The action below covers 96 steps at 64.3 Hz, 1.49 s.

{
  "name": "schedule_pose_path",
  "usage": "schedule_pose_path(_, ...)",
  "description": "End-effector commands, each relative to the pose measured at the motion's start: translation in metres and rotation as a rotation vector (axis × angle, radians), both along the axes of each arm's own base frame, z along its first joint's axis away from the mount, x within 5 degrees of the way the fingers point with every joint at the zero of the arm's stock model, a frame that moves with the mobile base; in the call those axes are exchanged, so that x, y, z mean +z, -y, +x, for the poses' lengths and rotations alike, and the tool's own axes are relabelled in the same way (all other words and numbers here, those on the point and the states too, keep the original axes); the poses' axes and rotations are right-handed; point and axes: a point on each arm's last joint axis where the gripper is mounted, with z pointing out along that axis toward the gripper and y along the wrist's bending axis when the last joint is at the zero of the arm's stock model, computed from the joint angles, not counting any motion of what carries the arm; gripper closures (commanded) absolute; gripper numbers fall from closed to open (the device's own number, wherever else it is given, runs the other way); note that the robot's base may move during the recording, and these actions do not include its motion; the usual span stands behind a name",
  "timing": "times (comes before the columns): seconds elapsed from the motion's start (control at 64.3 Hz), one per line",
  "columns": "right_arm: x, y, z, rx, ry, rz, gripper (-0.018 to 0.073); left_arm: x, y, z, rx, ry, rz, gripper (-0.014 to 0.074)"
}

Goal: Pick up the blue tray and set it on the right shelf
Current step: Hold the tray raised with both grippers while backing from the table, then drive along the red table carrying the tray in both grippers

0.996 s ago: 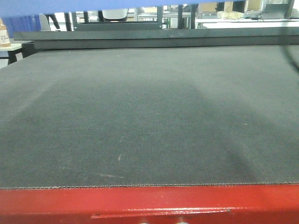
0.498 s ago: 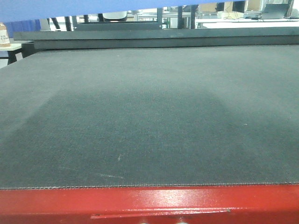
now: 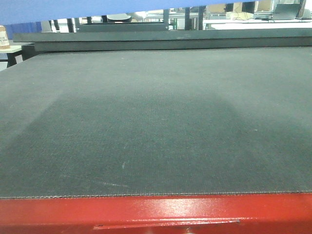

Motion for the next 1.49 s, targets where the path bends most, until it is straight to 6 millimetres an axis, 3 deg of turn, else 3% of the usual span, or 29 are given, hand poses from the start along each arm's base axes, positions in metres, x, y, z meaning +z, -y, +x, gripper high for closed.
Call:
schedule_pose_path(0.0,0.0171,0.0093,-0.0044,0.011,0.107,-0.031,0.0502,0.0092,-0.0079,-0.0152,-0.039,-0.023,0.069,0.0645)
schedule_pose_path(1.478,0.0171,0.0093,-0.0044,0.011,0.107,-0.031,0.0502,0.0094,-0.0059,-0.0162,-0.045,-0.033,0.047,0.0645)
